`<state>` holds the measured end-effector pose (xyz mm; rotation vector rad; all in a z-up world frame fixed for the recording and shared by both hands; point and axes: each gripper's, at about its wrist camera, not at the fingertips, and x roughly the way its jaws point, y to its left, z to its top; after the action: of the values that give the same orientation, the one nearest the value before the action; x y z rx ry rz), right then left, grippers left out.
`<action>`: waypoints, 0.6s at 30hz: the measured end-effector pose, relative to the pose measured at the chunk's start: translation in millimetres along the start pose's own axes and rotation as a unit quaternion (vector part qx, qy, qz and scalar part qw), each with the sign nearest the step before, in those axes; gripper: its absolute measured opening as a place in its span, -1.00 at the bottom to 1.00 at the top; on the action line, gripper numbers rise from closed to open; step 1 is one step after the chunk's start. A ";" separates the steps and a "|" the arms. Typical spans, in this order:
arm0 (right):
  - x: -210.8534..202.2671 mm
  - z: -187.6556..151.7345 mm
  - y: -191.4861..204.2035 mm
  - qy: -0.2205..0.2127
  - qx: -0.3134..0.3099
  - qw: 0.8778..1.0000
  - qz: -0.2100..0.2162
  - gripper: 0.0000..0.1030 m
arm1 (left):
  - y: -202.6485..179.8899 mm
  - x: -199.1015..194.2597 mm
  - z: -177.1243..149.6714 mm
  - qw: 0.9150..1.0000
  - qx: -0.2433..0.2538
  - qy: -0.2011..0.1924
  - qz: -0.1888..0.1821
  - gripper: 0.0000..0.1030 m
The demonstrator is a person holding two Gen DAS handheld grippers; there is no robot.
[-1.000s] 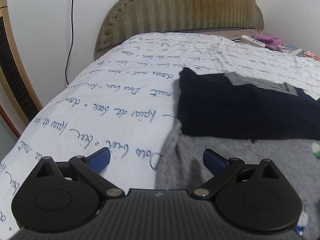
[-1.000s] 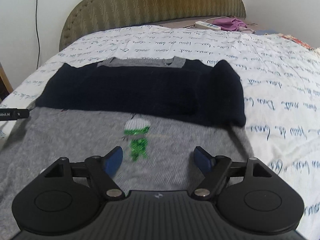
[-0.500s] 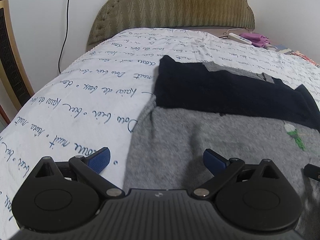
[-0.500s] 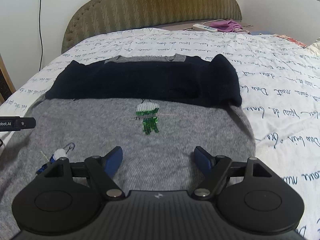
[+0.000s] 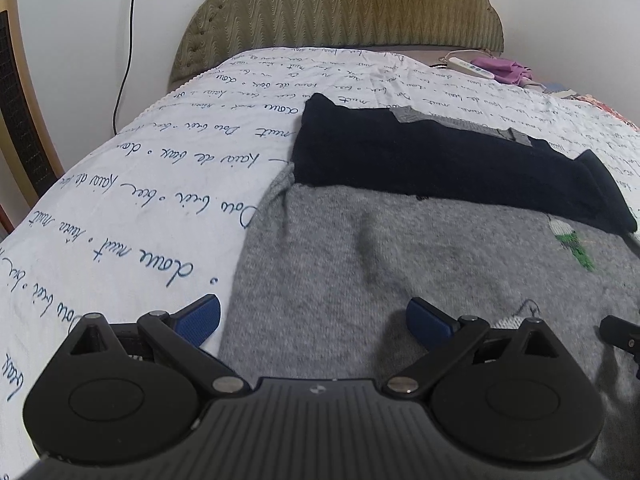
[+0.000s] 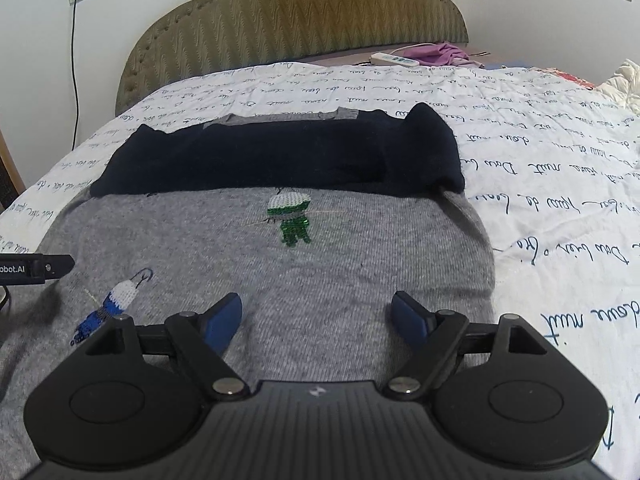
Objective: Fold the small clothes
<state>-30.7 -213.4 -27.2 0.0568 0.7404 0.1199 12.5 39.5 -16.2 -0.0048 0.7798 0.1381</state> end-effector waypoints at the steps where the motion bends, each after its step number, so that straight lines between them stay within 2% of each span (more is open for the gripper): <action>1: -1.3 -1.4 0.9 0.000 -0.002 1.000 -0.001 0.60 | -1.1 -1.6 -1.7 1.000 0.001 0.000 -0.001 0.96; 18: -43.1 -18.1 15.7 -0.009 -0.026 1.000 0.003 0.62 | -12.6 -48.5 -27.4 0.999 0.023 -0.024 -0.005 0.97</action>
<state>-75.8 -203.1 -10.3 0.0105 0.7178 0.1437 -39.2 19.5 -2.3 0.0380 0.7357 0.1107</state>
